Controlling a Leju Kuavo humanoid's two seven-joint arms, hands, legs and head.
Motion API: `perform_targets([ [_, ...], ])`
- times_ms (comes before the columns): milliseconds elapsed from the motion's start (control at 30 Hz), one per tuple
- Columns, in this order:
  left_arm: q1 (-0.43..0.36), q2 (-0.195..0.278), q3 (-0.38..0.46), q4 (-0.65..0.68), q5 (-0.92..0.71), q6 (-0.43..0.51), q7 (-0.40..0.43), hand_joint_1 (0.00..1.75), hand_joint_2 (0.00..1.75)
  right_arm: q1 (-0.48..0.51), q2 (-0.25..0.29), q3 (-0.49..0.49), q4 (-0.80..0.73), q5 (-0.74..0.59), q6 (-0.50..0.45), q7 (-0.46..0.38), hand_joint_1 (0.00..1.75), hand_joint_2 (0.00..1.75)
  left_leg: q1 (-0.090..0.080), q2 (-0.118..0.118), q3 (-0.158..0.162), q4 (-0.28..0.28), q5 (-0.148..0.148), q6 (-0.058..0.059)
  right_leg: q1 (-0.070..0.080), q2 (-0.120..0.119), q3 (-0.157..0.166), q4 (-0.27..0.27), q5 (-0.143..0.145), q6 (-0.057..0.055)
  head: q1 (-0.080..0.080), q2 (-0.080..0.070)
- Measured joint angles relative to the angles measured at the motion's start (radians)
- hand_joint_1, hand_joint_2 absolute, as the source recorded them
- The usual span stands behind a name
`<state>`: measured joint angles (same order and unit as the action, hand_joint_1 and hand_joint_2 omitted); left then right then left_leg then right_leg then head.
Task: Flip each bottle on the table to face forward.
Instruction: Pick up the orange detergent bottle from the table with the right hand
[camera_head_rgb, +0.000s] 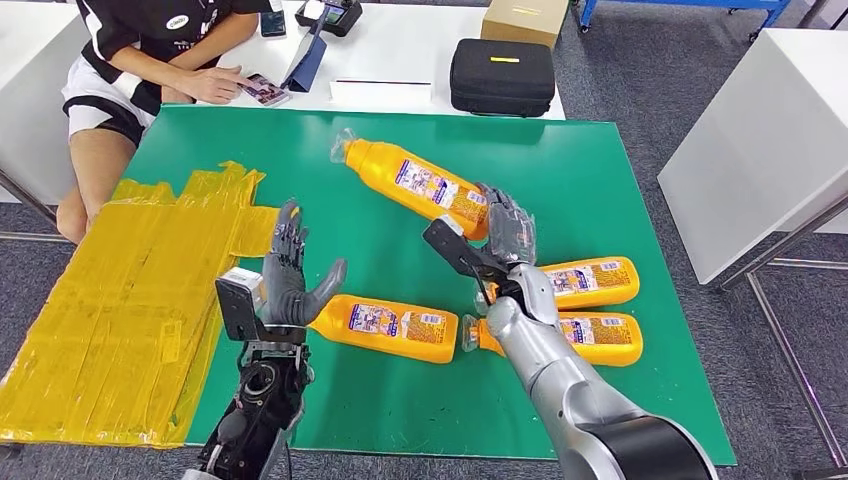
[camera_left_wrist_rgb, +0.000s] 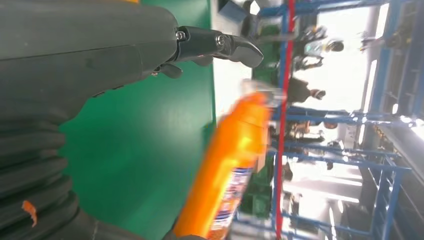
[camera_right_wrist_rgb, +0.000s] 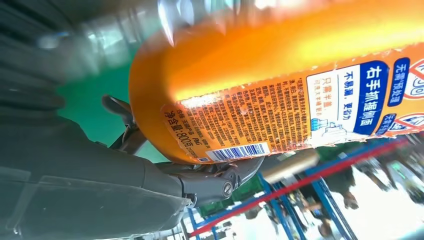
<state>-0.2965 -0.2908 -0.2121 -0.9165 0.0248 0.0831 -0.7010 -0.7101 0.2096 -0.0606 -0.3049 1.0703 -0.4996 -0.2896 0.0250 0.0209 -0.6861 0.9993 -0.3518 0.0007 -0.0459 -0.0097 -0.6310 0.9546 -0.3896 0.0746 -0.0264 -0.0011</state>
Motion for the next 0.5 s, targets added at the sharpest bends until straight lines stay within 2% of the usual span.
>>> perform_targets([
  [133, -0.070, -0.008, 0.040, 0.109, 0.089, -0.076, 0.015, 0.00, 1.75, -0.006, 0.023, -0.023, -0.011, -0.064, -0.029, -0.094, 1.75, 1.75, 0.000, 0.000, 0.000, 0.000, 0.000, 0.000, 0.000, 0.000, 0.000, 0.000, 0.000, 0.000, 0.000, 0.000],
  [267, -0.152, -0.012, 0.079, 0.207, 0.172, -0.175, 0.097, 0.00, 1.75, -0.007, 0.055, -0.043, -0.020, -0.132, -0.034, -0.180, 1.75, 1.75, 0.000, 0.000, 0.000, 0.000, 0.001, 0.000, 0.000, 0.000, 0.000, 0.000, 0.000, 0.000, 0.000, 0.000],
  [367, -0.217, -0.013, 0.107, 0.274, 0.241, -0.278, 0.168, 0.00, 1.75, -0.007, 0.080, -0.048, -0.025, -0.166, -0.031, -0.222, 1.75, 1.75, 0.000, 0.000, 0.000, 0.000, 0.001, 0.000, 0.000, 0.000, 0.000, 0.000, 0.000, 0.000, 0.000, 0.000],
  [500, -0.284, -0.013, 0.136, 0.333, 0.280, -0.329, 0.210, 0.00, 1.75, -0.007, 0.104, -0.049, -0.032, -0.188, -0.027, -0.245, 1.75, 1.75, 0.000, 0.000, 0.000, 0.000, 0.001, 0.000, 0.000, 0.000, 0.000, 0.000, 0.000, 0.000, 0.000, 0.000],
])
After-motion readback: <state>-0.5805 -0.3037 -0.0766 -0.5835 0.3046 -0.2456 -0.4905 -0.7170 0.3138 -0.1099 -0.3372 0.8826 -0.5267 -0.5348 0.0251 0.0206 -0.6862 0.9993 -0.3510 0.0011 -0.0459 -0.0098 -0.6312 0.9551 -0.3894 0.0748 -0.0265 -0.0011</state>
